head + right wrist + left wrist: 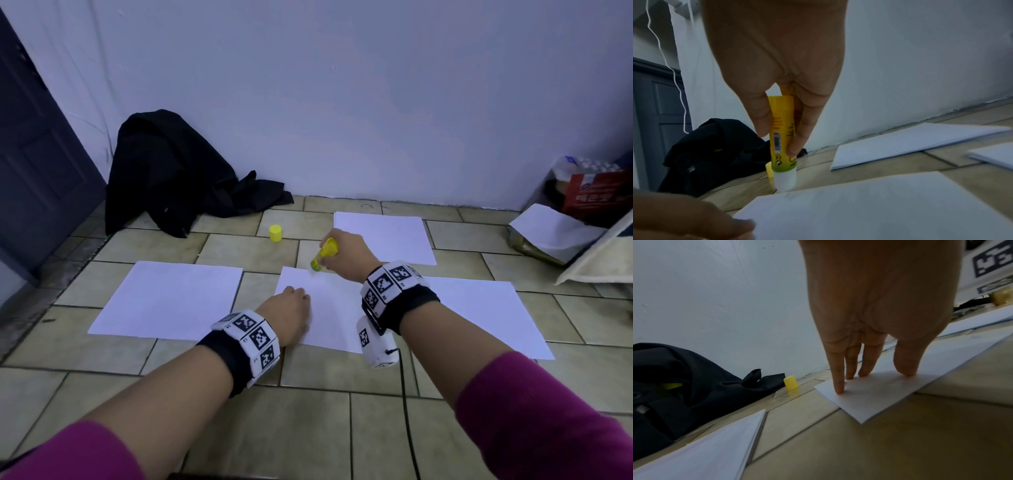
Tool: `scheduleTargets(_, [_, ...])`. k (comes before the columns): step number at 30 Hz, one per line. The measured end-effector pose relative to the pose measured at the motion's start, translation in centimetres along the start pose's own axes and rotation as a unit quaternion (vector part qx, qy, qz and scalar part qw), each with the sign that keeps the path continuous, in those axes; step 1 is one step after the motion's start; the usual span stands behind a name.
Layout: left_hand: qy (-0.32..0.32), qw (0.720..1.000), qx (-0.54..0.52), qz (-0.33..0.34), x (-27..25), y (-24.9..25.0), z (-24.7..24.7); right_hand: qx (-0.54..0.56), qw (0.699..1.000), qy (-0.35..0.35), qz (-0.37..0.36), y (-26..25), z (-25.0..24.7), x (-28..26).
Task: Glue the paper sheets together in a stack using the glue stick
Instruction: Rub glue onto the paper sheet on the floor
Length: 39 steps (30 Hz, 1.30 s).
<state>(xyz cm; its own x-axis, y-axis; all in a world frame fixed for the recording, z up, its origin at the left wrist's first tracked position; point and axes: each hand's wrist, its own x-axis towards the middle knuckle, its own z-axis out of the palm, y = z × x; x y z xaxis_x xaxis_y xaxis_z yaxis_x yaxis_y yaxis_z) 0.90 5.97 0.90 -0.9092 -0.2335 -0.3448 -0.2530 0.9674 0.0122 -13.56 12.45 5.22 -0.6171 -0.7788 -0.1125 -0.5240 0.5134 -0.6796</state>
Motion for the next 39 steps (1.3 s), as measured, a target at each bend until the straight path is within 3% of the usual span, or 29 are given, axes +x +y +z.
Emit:
scheduleTargets(4, [0.011,1.0,-0.011,-0.007,-0.1,0.2,0.4,0.028,0.999,-0.031,-0.011,-1.0,1.7,0.7])
scheduleTargets(9, [0.009,1.0,-0.021,-0.012,-0.1,-0.1,0.5,-0.011,0.998,-0.058,-0.005,-1.4,2.0,1.1])
scheduleTargets(18, [0.018,1.0,-0.005,0.006,0.2,-1.4,0.1,-0.087,0.994,-0.065,0.022,3.4,-3.2,-1.1])
scheduleTargets(28, [0.03,0.997,-0.07,0.032,0.9,-3.5,0.6,-0.099,0.992,-0.028,0.068,8.0,-7.6,-3.8])
scheduleTargets(30, [0.028,0.995,-0.085,0.043,0.7,-4.0,0.9,-0.074,0.993,-0.007,0.088,8.5,-8.3,-3.7])
scheduleTargets(32, [0.039,0.994,-0.095,0.047,0.4,-4.2,1.0,0.072,0.989,0.048,0.119,8.8,-9.0,-3.4])
scheduleTargets(34, [0.041,0.992,-0.105,0.047,0.1,-4.2,1.0,0.301,0.94,0.1,0.124,8.4,-9.4,-3.3])
scheduleTargets(36, [0.021,0.994,-0.103,0.04,-0.2,-3.9,0.9,0.492,0.856,0.115,0.111,7.5,-9.4,-3.5])
scheduleTargets(37, [0.014,0.995,-0.094,0.033,-0.3,-3.8,0.9,0.554,0.818,0.111,0.106,7.0,-9.2,-3.4])
scheduleTargets(39, [0.004,0.997,-0.072,0.014,-0.3,-3.7,1.2,0.616,0.776,0.082,0.102,6.1,-8.4,-3.0])
